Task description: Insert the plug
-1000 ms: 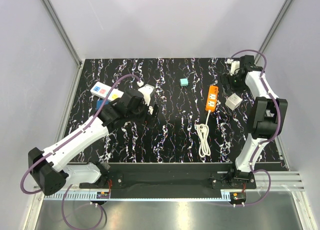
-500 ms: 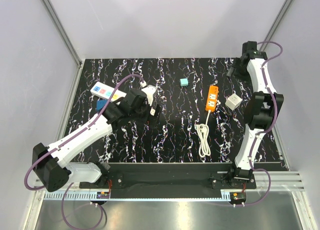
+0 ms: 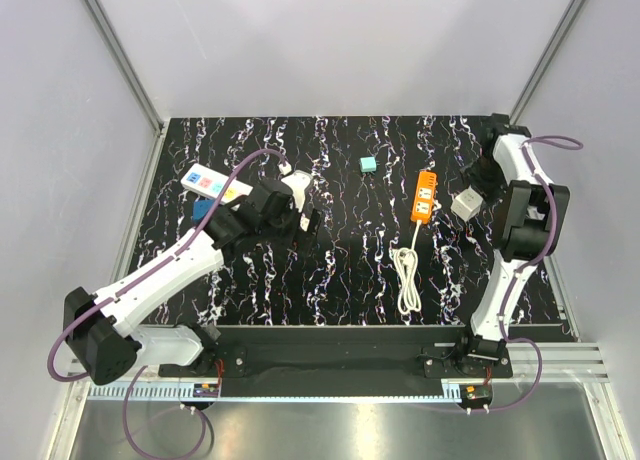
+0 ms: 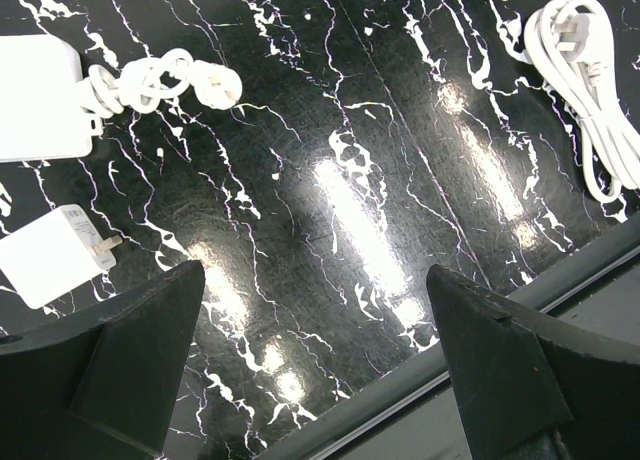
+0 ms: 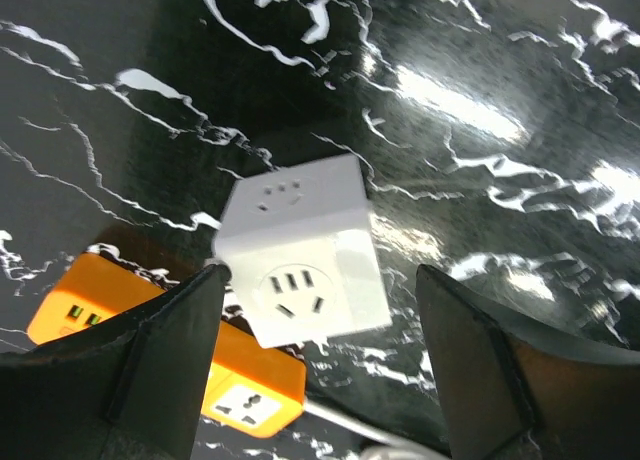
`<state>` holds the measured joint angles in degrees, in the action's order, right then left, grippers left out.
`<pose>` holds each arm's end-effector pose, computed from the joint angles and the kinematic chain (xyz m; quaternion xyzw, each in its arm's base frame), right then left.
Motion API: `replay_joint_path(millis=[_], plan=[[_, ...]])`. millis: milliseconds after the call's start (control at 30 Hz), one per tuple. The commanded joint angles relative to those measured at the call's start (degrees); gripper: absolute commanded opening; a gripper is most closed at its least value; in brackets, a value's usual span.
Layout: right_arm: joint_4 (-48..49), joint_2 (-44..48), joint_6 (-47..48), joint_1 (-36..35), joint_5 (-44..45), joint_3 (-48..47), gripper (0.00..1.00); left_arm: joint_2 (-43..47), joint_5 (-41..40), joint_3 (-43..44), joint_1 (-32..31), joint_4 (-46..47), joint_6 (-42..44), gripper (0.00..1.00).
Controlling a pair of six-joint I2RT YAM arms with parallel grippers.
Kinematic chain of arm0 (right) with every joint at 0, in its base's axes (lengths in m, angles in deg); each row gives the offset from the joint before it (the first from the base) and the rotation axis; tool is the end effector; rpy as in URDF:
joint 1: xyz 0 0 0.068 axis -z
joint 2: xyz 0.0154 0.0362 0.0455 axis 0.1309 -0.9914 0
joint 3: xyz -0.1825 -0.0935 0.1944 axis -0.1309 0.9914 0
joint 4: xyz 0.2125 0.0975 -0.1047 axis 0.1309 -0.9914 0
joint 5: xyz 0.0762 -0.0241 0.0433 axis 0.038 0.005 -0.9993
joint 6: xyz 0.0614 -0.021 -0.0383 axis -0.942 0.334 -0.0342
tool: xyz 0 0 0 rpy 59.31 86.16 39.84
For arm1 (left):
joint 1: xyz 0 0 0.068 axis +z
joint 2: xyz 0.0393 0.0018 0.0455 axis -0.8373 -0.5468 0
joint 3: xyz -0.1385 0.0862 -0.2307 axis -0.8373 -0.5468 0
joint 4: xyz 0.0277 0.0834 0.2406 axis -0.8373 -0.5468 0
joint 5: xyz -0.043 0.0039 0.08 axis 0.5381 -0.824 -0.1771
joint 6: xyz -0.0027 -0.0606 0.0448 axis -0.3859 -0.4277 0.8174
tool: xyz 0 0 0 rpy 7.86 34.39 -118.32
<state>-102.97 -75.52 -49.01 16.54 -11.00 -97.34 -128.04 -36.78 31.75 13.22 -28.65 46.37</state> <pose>0.4241 -0.0850 0.2024 0.5069 0.8454 -0.0950 0.1390 0.1988 -0.1850 0.3027 0.2235 0.8966 -0.1644 0.3450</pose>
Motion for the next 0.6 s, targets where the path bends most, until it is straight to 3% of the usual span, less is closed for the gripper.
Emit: replay_joint_path(millis=[0, 100, 300, 400, 433, 467, 533, 567], plan=[[7.44, 3.72, 0.67, -0.14, 1.82, 5.86, 0.82, 1.53, -1.1, 0.15, 0.13, 2.43, -0.44, 0.99], [13.87, 5.39, 4.89, -0.14, -0.3, 10.6, 0.8, 1.35, -0.23, -0.03, 0.13, 2.95, -1.23, 0.99], [16.95, 6.27, 10.52, -0.14, -0.83, 13.0, 0.76, 1.18, 0.21, -0.29, 0.13, 3.74, -2.81, 0.99], [17.04, 6.8, 10.7, -0.14, -1.61, 13.09, 0.58, 1.09, 0.57, 0.06, 0.13, 4.1, -3.25, 0.99], [17.04, 7.32, 11.14, -0.05, -2.31, 12.91, 0.48, 1.0, 1.0, 0.15, 0.22, 4.18, -3.34, 0.99], [17.13, 7.85, 11.4, -0.14, -4.84, 12.91, 0.23, 1.0, 1.53, 0.41, 0.31, 4.1, -3.43, 0.99], [17.39, 10.38, 12.28, -0.14, -9.41, 13.17, 0.01, 1.17, 6.85, 1.64, 1.62, 4.18, -4.04, 0.99], [19.31, 11.71, 12.55, -0.31, -15.79, 14.39, 0.0, 1.26, 9.42, 2.86, 3.19, 4.27, -4.22, 0.99]])
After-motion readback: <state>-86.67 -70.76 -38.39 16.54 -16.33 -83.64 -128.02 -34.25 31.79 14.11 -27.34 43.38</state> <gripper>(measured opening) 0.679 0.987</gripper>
